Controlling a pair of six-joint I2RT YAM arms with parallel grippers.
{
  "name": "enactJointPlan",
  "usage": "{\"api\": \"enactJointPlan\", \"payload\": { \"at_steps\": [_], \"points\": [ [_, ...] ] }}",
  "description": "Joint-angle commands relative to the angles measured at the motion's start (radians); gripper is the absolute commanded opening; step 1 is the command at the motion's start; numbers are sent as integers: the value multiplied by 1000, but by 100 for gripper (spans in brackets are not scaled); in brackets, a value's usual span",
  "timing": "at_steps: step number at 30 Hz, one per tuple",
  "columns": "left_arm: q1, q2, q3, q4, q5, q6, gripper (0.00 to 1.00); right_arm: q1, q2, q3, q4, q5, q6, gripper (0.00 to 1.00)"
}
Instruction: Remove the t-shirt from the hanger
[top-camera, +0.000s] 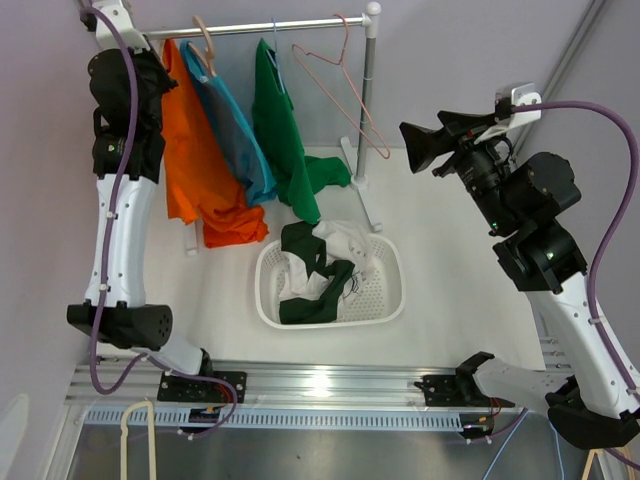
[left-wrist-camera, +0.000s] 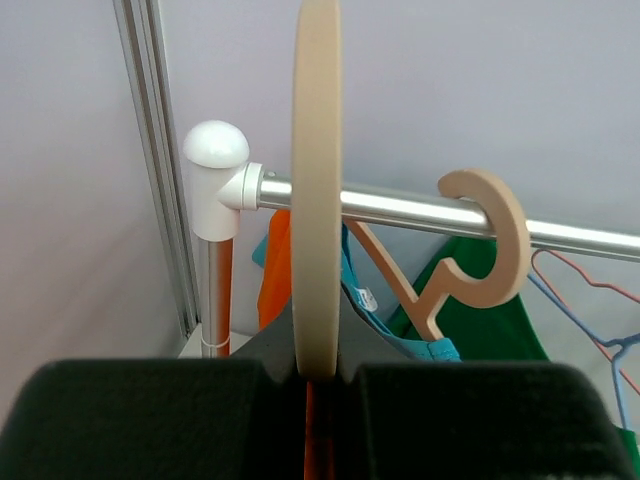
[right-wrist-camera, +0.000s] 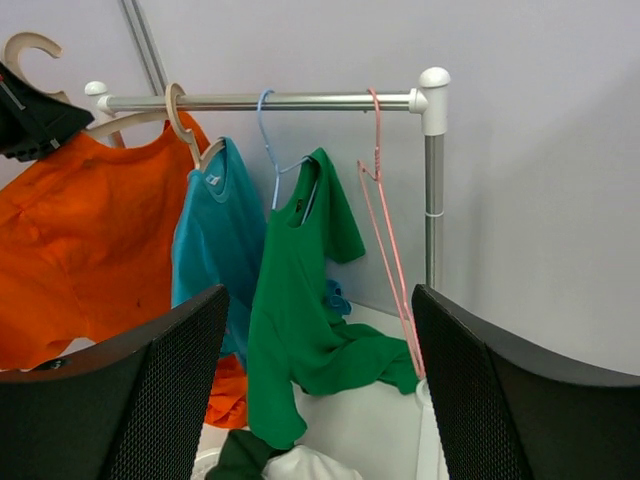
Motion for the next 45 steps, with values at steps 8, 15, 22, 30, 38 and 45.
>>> {"api": "enactJointPlan", "payload": {
  "at_steps": [8, 15, 22, 30, 38, 45],
  "points": [
    [-171, -198, -113, -7, -275, 8, 1, 148, 63, 21, -48, -150, 19, 74],
    [-342, -289, -123, -88, -679, -45, 1, 337, 104, 5, -24, -260, 7, 75],
    [-442, -257, -98, -5, -941, 108, 1, 506, 132, -63, 113, -357, 30, 74],
    [-493, -231, -109, -24, -998, 86, 1, 614, 242, -40, 210, -339, -2, 74],
    [-517, -235, -109, -10, -983, 87, 1, 611, 354, 63, 204, -250, -60, 74],
    [-519, -237, -120, -5, -954, 90, 1, 603, 452, 127, 167, -175, -105, 31]
  ]
}}
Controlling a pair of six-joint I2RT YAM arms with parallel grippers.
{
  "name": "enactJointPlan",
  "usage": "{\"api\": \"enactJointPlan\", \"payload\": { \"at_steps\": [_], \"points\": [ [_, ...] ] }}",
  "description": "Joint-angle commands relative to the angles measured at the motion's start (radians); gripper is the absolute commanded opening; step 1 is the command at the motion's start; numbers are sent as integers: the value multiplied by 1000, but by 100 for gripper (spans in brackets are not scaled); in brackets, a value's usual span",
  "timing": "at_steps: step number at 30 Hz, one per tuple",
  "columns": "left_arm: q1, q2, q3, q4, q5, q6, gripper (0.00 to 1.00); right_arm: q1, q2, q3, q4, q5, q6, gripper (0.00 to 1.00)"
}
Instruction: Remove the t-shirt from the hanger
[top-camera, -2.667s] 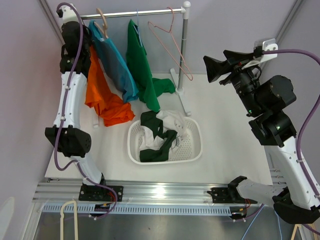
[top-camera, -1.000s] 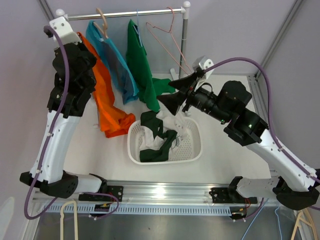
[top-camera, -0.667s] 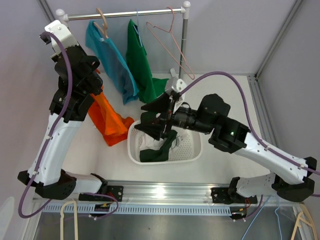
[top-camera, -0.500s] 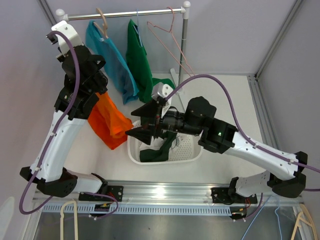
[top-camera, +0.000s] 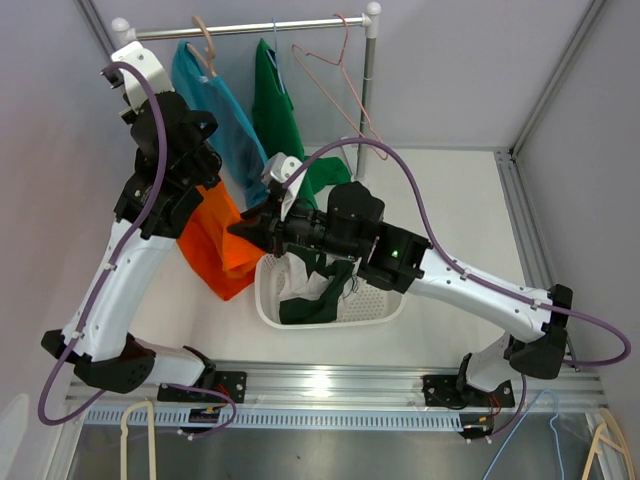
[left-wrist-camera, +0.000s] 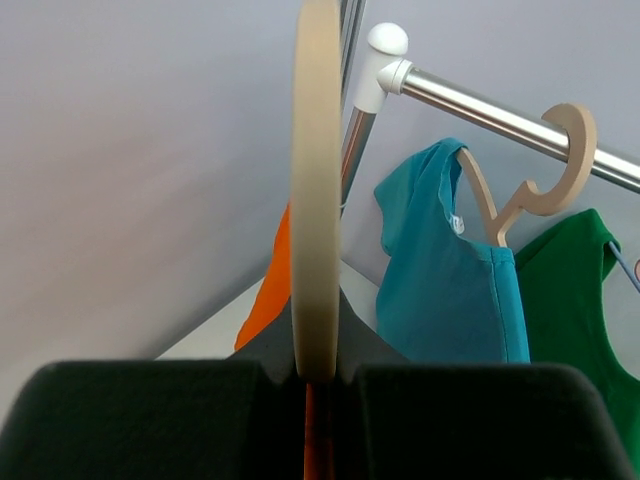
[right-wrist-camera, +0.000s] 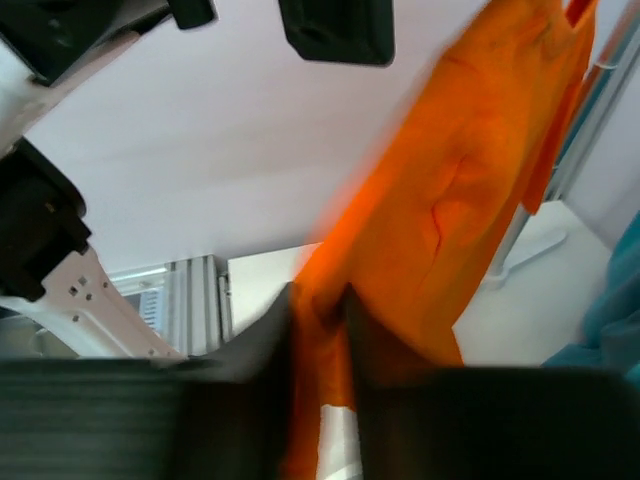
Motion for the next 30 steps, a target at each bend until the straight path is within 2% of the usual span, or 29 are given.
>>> {"api": "enactJointPlan", "payload": {
  "at_steps": [1, 2, 3, 5, 13, 22, 24, 26, 30],
  "points": [
    [-11, -21, -4, 87, 7, 44, 1, -2, 19, 38, 12, 81, -29, 10],
    [-10, -19, -24, 170, 10, 76, 1, -2, 18, 41, -7, 99, -29, 0],
    [-4, -16, -41, 217, 13, 143, 1, 2, 12, 37, -14, 101, -29, 0],
    [12, -7, -46, 249, 28, 159, 1, 14, -29, 14, -19, 125, -34, 0],
    [81, 81, 66, 65, 117, 30, 1, 99, -165, -37, -105, 245, -58, 0],
    [118, 108, 137, 72, 169, 64, 1, 145, -188, -62, -180, 319, -43, 0],
    [119, 108, 143, 74, 178, 66, 1, 145, -185, -71, -177, 325, -43, 23],
    [119, 107, 144, 71, 183, 60, 1, 143, -177, -74, -166, 323, -44, 36],
    [119, 102, 141, 51, 192, 41, 1, 139, -156, -69, -153, 325, -49, 48]
  ]
}}
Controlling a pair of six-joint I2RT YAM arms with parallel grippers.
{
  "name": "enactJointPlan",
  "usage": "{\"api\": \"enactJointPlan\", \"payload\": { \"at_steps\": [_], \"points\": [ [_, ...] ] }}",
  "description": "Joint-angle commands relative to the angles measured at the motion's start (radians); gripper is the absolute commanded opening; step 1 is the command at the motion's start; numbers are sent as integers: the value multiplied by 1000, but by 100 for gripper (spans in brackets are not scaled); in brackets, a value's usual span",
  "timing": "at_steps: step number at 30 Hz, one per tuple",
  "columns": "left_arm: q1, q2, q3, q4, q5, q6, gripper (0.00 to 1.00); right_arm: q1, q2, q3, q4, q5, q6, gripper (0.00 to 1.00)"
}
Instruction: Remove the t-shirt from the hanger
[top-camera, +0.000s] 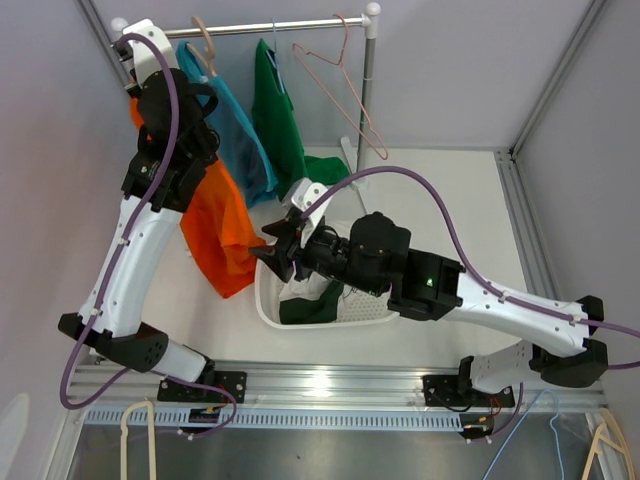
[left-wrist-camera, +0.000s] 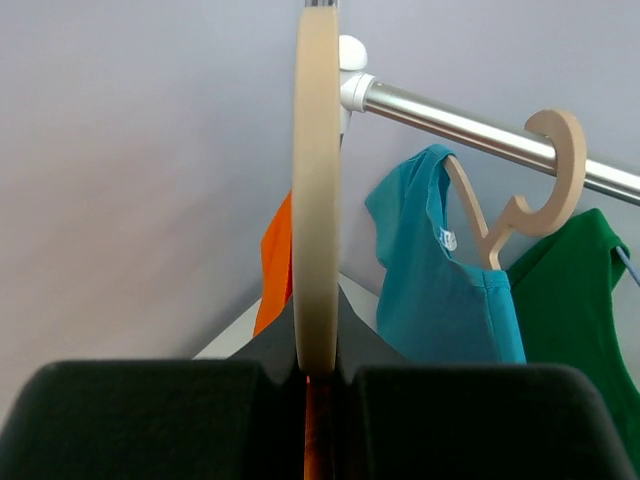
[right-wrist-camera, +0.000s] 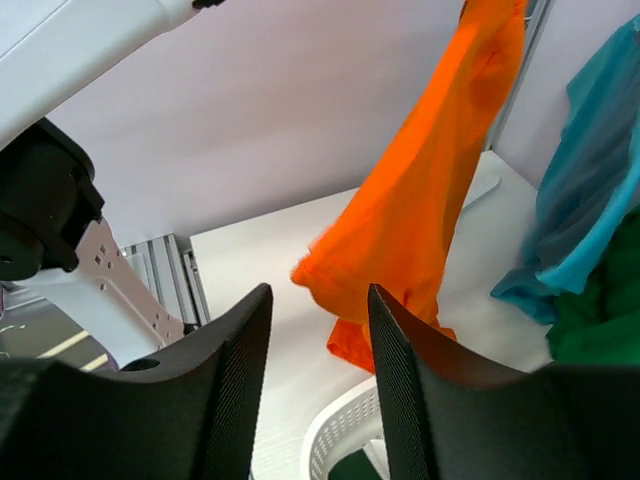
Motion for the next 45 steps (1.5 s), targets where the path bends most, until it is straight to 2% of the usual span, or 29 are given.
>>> {"api": "enactJointPlan", "payload": {
  "at_steps": [1, 3, 7, 19, 23, 28, 31, 33, 35, 38, 45],
  "points": [
    [0, -17, 52, 52, 33, -1, 1, -10, -4, 12, -16, -25, -3, 48],
    [0, -22, 53, 45, 34, -12, 1, -20, 10, 14, -10, -36, 0, 49],
    [0, -37, 49, 25, 41, -19, 1, -37, 35, 14, 19, -48, 4, 59],
    [0, -78, 27, 11, 56, -45, 1, -107, 108, 52, 94, -40, -5, 59],
    [0, -103, -5, 15, 68, -61, 1, -115, 119, 55, 120, -46, -3, 49],
    [0, -104, -28, 17, 68, -70, 1, -116, 99, 41, 188, -88, 9, 48],
    [0, -97, -43, 26, 65, -71, 1, -113, 102, 74, 173, -97, 18, 42],
    [0, -94, -59, 41, 64, -61, 1, -109, 98, 81, 153, -102, 21, 29],
    [1, -83, -57, 67, 61, -38, 1, -107, 96, 86, 127, -117, 38, 0],
    [9, -62, -39, 86, 61, -3, 1, -106, 91, 97, 75, -132, 50, 0],
    [75, -23, 36, 14, 116, -45, 1, -113, -53, 60, -75, -14, 47, 0]
  ]
}}
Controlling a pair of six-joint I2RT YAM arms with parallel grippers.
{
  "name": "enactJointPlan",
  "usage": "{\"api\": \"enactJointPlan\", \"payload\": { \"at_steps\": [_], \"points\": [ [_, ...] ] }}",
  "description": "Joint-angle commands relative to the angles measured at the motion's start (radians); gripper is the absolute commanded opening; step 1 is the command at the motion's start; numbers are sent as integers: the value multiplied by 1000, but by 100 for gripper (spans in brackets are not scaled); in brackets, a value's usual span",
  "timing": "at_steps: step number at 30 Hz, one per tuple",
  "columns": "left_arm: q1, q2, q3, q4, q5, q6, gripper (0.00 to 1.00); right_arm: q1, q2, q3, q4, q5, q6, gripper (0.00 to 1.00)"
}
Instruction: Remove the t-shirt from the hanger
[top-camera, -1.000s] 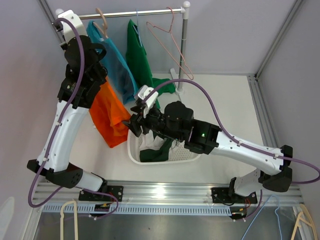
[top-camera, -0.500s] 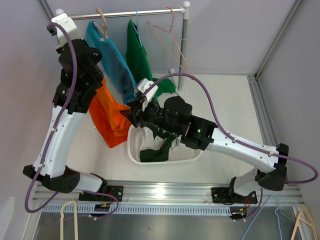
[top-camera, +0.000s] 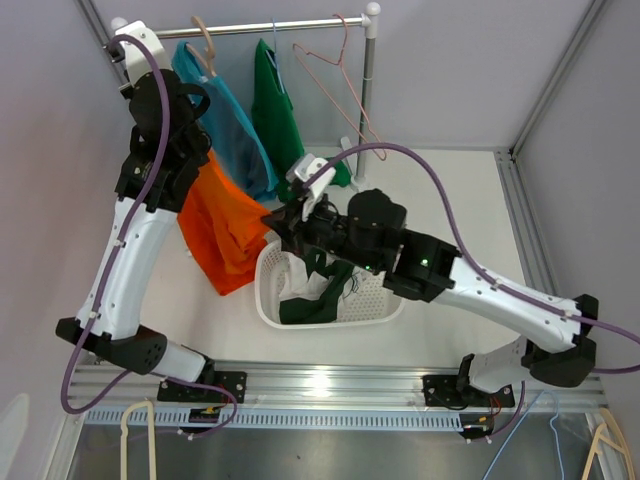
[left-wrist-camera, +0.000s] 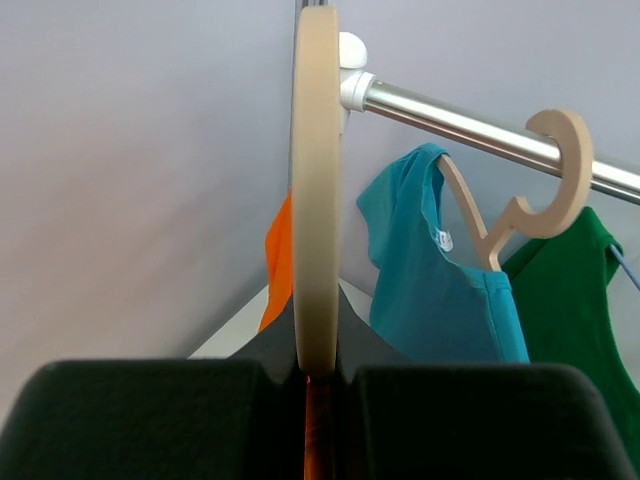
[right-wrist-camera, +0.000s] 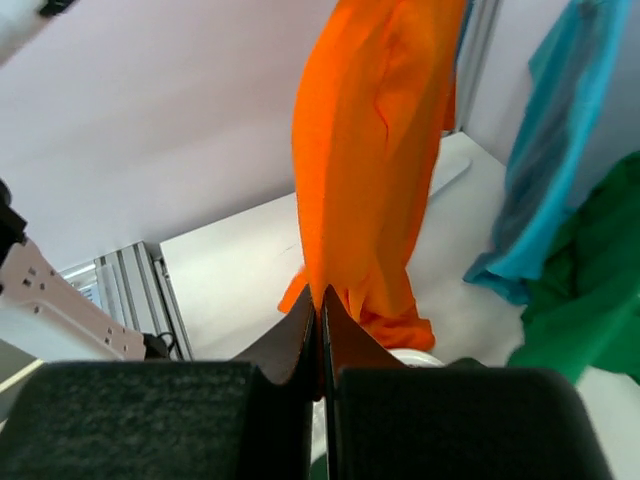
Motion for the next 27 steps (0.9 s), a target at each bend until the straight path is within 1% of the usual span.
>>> {"api": "enactJointPlan", "payload": {
  "at_steps": [1, 4, 5, 9, 11, 15, 19, 24, 27],
  "points": [
    [42, 12, 76, 14, 58, -13, 1, 2, -137, -6, -81, 50, 14, 0],
    [64, 55, 146, -14, 66, -10, 1, 38, -233, -50, -135, 81, 52, 0],
    [65, 66, 174, -11, 66, -4, 1, 44, -281, -93, -147, 84, 64, 0],
    [65, 104, 224, -14, 70, 4, 1, 75, -365, -199, -161, 113, 129, 0],
    [65, 118, 244, -16, 76, 7, 1, 77, -391, -251, -156, 130, 164, 0],
    [74, 152, 301, -9, 75, 42, 1, 89, -465, -415, -115, 112, 239, 0],
    [74, 189, 363, -14, 78, 65, 1, 123, -529, -517, -106, 141, 288, 0],
    [76, 207, 381, 6, 76, 93, 1, 179, -621, -542, -147, 239, 263, 0],
    [81, 206, 381, 1, 82, 88, 1, 180, -635, -516, -196, 253, 239, 0]
  ]
}}
